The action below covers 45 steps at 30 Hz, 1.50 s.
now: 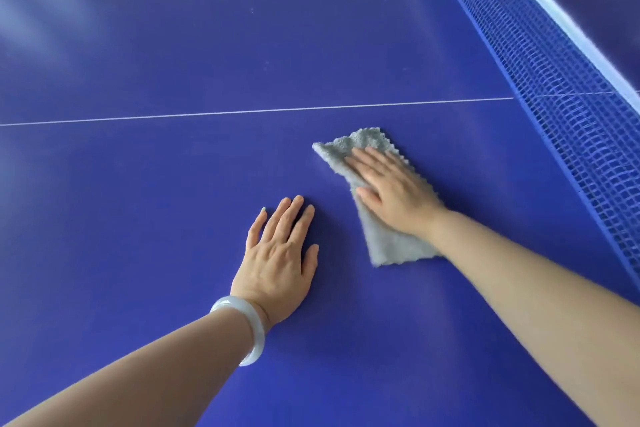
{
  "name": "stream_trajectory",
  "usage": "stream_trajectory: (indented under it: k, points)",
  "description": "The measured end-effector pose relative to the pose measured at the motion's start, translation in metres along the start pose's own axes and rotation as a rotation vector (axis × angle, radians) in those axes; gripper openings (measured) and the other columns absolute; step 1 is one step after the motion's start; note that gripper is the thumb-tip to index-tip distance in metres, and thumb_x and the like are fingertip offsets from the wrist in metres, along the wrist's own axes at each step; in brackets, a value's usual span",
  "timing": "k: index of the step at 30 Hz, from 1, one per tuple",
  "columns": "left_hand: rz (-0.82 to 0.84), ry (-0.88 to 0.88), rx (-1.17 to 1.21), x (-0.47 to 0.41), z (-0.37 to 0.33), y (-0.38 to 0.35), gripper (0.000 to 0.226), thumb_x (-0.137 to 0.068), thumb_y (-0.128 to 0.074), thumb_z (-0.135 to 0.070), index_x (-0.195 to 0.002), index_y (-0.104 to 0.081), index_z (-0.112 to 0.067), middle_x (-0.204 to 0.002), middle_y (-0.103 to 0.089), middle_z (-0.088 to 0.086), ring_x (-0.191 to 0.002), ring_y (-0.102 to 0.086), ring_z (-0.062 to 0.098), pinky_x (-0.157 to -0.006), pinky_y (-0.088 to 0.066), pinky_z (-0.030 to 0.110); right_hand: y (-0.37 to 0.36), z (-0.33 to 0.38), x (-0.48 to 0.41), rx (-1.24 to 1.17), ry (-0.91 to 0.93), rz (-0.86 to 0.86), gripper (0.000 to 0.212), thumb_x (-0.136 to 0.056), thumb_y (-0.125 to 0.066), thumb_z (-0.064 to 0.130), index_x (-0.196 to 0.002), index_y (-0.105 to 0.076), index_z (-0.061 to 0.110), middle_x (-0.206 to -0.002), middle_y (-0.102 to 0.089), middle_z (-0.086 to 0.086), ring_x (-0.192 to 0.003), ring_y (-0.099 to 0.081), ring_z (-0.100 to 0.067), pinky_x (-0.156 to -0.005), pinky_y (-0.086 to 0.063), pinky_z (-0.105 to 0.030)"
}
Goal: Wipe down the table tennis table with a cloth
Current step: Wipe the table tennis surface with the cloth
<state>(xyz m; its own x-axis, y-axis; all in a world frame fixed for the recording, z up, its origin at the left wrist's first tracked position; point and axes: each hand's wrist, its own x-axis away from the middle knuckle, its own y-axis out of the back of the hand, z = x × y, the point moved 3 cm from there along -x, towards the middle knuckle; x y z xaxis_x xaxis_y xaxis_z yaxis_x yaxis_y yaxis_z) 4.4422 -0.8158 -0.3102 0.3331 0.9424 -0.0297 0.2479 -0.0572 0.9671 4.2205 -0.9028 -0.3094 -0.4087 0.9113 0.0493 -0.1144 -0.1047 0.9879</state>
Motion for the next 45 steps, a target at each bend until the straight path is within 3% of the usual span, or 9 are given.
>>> stream_trajectory:
  k: [6,11,14,19,21,25,29,39,45]
  points:
    - [-0.002,-0.008,-0.005,0.0,0.0,-0.002,0.057,-0.102,-0.035,-0.037,-0.155,-0.026,-0.018,-0.163,-0.019,-0.002,-0.151,-0.009,0.015,-0.123,-0.002,0.039,0.028,-0.175,0.04,0.011,-0.89,-0.122,0.074,-0.099,-0.015,0.058,-0.15,-0.034,0.008,-0.163,-0.023,-0.011,-0.151,-0.016,-0.028,-0.122,-0.015,-0.054]
    - [-0.008,-0.009,0.003,-0.001,-0.002,-0.002,0.057,-0.101,-0.036,-0.037,-0.155,-0.026,-0.018,-0.163,-0.018,-0.002,-0.151,-0.009,0.014,-0.123,-0.003,0.039,0.024,-0.15,0.088,0.013,-1.162,-0.191,0.069,-0.099,-0.012,0.049,-0.147,-0.036,0.005,-0.161,-0.023,-0.017,-0.149,-0.018,-0.034,-0.12,-0.015,-0.056]
    - [-0.006,-0.014,0.01,-0.001,-0.002,-0.001,0.054,-0.103,-0.035,-0.033,-0.154,-0.026,-0.018,-0.162,-0.019,-0.001,-0.151,-0.01,0.015,-0.123,-0.002,0.038,0.007,-0.043,0.097,-0.028,-1.036,-0.215,0.062,-0.104,-0.018,0.043,-0.151,-0.033,0.006,-0.163,-0.02,-0.017,-0.151,-0.013,-0.034,-0.122,-0.008,-0.053]
    - [-0.012,-0.043,0.039,0.001,0.001,0.0,0.049,-0.104,-0.034,-0.02,-0.154,-0.029,-0.017,-0.162,-0.023,0.001,-0.151,-0.014,0.018,-0.123,-0.002,0.037,-0.032,0.119,0.146,-0.017,-0.225,-0.147,0.057,-0.105,-0.024,0.043,-0.152,-0.038,0.013,-0.162,-0.029,-0.007,-0.152,-0.02,-0.023,-0.123,-0.015,-0.047]
    - [-0.015,-0.035,0.047,0.0,0.001,0.0,0.05,-0.104,-0.034,-0.019,-0.154,-0.03,-0.017,-0.162,-0.022,0.001,-0.151,-0.014,0.018,-0.122,-0.002,0.037,-0.023,0.073,0.189,0.015,-0.311,-0.178,0.056,-0.106,-0.027,0.042,-0.151,-0.039,0.013,-0.161,-0.03,-0.006,-0.151,-0.021,-0.021,-0.123,-0.018,-0.045]
    - [-0.03,-0.032,0.054,0.002,0.0,-0.001,0.049,-0.104,-0.033,-0.021,-0.153,-0.031,-0.017,-0.161,-0.023,0.002,-0.15,-0.014,0.019,-0.122,-0.003,0.038,-0.004,-0.058,0.304,0.027,-1.077,-0.183,0.069,-0.101,-0.021,0.051,-0.15,-0.037,0.006,-0.16,-0.031,-0.014,-0.15,-0.022,-0.028,-0.122,-0.017,-0.05]
    - [-0.053,-0.035,0.042,0.004,-0.002,-0.003,0.049,-0.104,-0.032,-0.022,-0.153,-0.032,-0.014,-0.161,-0.024,0.003,-0.15,-0.015,0.021,-0.122,-0.004,0.039,-0.01,-0.03,0.333,0.054,-1.376,-0.137,0.069,-0.101,-0.01,0.051,-0.153,-0.028,0.009,-0.164,-0.019,-0.011,-0.152,-0.013,-0.03,-0.122,-0.013,-0.054]
    - [0.023,-0.071,0.015,0.056,-0.032,0.005,0.048,-0.103,-0.037,-0.013,-0.149,-0.033,-0.001,-0.16,-0.024,0.014,-0.149,-0.015,0.031,-0.122,-0.009,0.041,-0.038,0.182,0.238,-0.015,-0.348,-0.127,0.058,-0.104,-0.023,0.044,-0.155,-0.031,0.016,-0.165,-0.021,-0.003,-0.154,-0.01,-0.022,-0.123,-0.01,-0.048]
    - [-0.004,-0.094,0.024,0.177,0.011,0.021,0.056,-0.1,-0.023,-0.028,-0.147,-0.04,-0.003,-0.157,-0.032,0.007,-0.147,-0.025,0.022,-0.122,-0.009,0.034,-0.02,0.065,0.296,0.018,-0.949,-0.152,0.059,-0.105,-0.028,0.042,-0.155,-0.029,0.012,-0.164,-0.023,-0.009,-0.153,-0.014,-0.025,-0.123,-0.01,-0.045]
